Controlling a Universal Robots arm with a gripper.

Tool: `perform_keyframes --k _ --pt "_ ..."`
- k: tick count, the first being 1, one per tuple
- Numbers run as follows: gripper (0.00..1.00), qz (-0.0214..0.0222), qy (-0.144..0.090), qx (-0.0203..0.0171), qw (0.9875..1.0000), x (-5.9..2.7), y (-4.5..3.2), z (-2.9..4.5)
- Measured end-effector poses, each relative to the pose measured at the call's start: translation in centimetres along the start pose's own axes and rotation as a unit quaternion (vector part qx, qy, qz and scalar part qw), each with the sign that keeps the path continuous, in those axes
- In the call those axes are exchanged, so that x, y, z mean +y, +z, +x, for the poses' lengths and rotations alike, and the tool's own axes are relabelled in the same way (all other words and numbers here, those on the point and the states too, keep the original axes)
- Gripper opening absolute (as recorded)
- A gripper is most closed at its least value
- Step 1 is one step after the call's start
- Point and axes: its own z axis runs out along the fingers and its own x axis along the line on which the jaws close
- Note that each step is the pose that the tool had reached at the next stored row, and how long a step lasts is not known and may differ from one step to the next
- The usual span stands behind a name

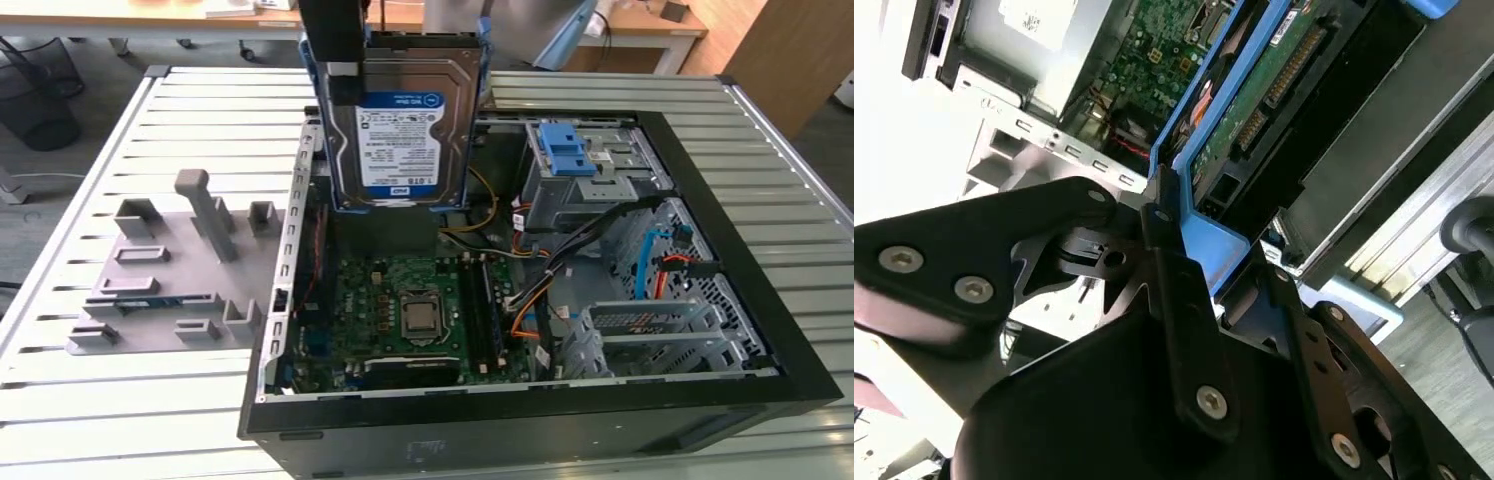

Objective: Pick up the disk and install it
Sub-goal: 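Pick up the disk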

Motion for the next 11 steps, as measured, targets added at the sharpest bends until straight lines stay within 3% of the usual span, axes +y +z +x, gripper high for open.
perform_keyframes --k 11 --pt "0.36 0.0000 0.000 0.0000 1.0000 -3.64 -0.01 -0.01"
